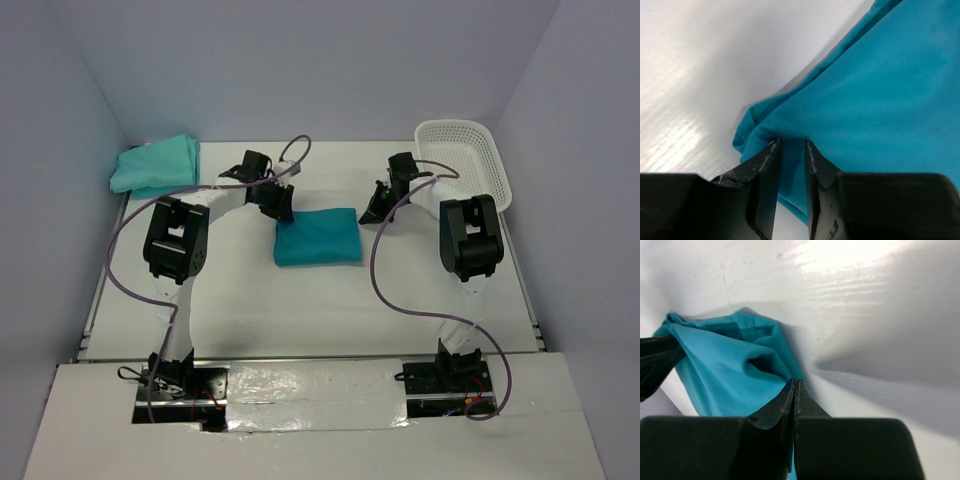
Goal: Fold and stack the t-shirts
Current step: Fold the long partially folded tshirt into a neat square, then put the neatly folded tshirt into the corner of the board with the left arm
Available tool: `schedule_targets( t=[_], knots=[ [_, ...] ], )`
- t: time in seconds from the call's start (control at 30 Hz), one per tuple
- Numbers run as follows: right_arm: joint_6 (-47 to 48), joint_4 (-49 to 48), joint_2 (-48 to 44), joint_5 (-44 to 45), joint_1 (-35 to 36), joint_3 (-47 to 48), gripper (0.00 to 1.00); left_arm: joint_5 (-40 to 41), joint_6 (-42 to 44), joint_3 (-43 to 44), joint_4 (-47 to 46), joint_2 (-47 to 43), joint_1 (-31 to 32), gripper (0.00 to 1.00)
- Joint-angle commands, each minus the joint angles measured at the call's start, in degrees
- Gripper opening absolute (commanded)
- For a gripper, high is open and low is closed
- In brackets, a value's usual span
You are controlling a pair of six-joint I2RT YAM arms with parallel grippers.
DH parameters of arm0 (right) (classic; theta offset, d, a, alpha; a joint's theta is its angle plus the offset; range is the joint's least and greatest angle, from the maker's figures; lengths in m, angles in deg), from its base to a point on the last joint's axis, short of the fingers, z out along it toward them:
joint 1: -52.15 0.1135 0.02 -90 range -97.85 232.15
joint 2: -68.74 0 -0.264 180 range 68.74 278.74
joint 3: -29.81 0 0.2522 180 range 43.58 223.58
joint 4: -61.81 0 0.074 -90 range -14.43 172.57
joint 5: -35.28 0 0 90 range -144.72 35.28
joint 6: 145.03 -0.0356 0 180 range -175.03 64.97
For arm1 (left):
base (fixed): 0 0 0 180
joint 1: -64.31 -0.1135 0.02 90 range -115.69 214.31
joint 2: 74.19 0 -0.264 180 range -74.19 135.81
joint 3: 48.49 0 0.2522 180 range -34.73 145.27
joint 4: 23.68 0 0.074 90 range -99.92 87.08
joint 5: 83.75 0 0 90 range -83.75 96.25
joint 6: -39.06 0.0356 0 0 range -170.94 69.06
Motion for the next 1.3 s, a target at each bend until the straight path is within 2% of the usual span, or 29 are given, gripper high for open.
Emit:
schedule_targets(
  t=[0.0,0.07,0.13,0.17,0.2,0.23,0.27,0.37,0.47,0.57,0.73,0.77,0.9,1.03,1.13,1.27],
  knots=[
    [1.42,-0.8,2.13,0.07,-0.06,3.27,0.0,0.34,-2.63,2.17,-1.78,-0.21,-1.84,0.37],
    [2.57,1.21,2.92,0.42,-0.24,4.42,0.0,-0.63,-2.02,3.48,-0.47,-1.52,-1.84,0.42],
    [3.28,1.75,1.7,2.17,-0.24,4.43,0.0,-1.17,-3.15,7.69,1.73,-2.75,-1.84,0.51],
    [3.45,1.75,-0.05,2.7,-0.33,4.17,0.0,-0.99,-3.16,11.44,2.61,-2.93,-1.92,0.64],
    [4.07,2.1,-0.85,3.57,-0.33,3.73,0.0,-1.16,-3.16,13.22,4.18,-3.72,-1.92,0.84],
    [4.42,2.54,-1.55,3.93,-0.33,3.64,0.0,-1.34,-3.16,15.07,4.98,-4.07,-1.92,0.99],
    [4.86,3.33,-2.86,4.02,-0.24,3.38,0.0,-1.86,-2.63,17.78,5.77,-4.6,-1.84,0.99],
    [6.09,3.6,-5.15,3.5,-0.24,0.83,0.0,-1.34,0.61,18.6,9.37,-8.2,-2.36,1.0],
    [6.53,3.16,-8.67,3.58,-0.07,-3.64,0.0,1.46,4.22,13.36,14.03,-12.51,-3.59,1.0],
    [6.18,2.9,-11.48,3.41,0.11,-5.58,0.0,2.62,3.1,7.81,19.48,-13.31,-5.26,0.99],
    [6.18,3.25,-11.67,2.97,1.69,-5.68,0.0,-3.17,-4.28,-1.24,15.11,-12.08,-6.41,0.99],
    [6.01,3.25,-11.4,2.79,1.95,-5.77,0.0,-4.49,-7.95,-1.96,11.88,-12.77,-6.23,0.99],
    [5.22,1.67,-10.61,2.09,2.13,-7.35,0.0,-4.77,-13.43,-7.75,2.1,-15.94,-5.97,0.99],
    [5.3,1.14,-10.7,2.35,2.13,-8.84,0.0,-2.22,-13.53,-7.59,6.39,-12.0,-5.44,0.99],
    [5.74,1.4,-10.44,2.53,2.04,-8.85,0.0,-5.72,-17.28,-9.51,4.29,-9.18,-5.44,0.99],
    [5.92,2.11,-10.52,2.88,2.04,-8.67,0.0,-4.42,-17.31,-6.98,6.13,-3.04,-3.86,0.99]
  ],
)
